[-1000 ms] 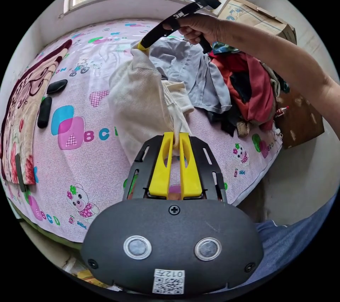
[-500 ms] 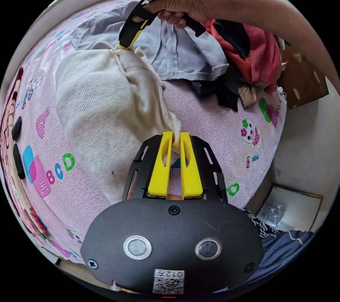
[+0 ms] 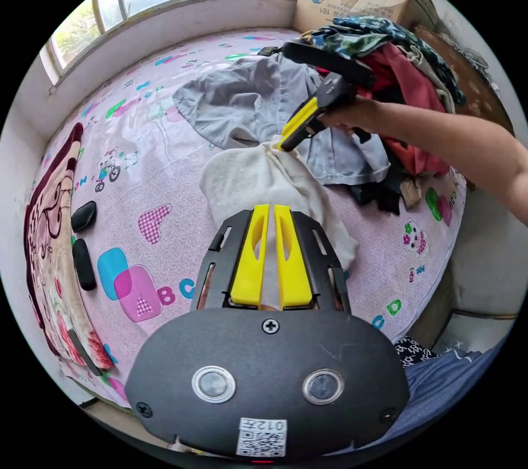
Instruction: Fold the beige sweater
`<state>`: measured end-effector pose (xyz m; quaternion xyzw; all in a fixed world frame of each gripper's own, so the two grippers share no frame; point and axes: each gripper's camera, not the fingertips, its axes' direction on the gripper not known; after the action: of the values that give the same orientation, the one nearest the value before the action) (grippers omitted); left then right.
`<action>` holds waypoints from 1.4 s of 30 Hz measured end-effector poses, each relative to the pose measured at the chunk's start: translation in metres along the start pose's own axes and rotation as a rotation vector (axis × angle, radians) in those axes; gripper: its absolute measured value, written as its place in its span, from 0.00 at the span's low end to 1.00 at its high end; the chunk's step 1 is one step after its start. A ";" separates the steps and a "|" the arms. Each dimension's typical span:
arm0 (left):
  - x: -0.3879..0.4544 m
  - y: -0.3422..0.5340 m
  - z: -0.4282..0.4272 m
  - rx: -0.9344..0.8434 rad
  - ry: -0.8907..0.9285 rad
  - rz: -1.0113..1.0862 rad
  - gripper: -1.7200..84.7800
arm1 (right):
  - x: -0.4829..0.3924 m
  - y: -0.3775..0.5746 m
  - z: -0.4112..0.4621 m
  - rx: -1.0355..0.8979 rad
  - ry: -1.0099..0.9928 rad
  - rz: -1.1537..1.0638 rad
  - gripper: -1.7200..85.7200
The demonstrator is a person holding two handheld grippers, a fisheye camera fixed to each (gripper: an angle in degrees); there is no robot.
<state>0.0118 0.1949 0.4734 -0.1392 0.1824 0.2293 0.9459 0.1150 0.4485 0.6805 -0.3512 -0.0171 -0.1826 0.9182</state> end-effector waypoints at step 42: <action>-0.047 -0.029 0.125 -0.096 -0.035 -0.013 0.02 | -0.151 0.175 -0.158 0.287 -0.085 0.088 0.03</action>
<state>0.0221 0.1958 0.6098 -0.1813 0.1536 0.2341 0.9427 0.0199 0.5143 0.4255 -0.2240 -0.0667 -0.1230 0.9645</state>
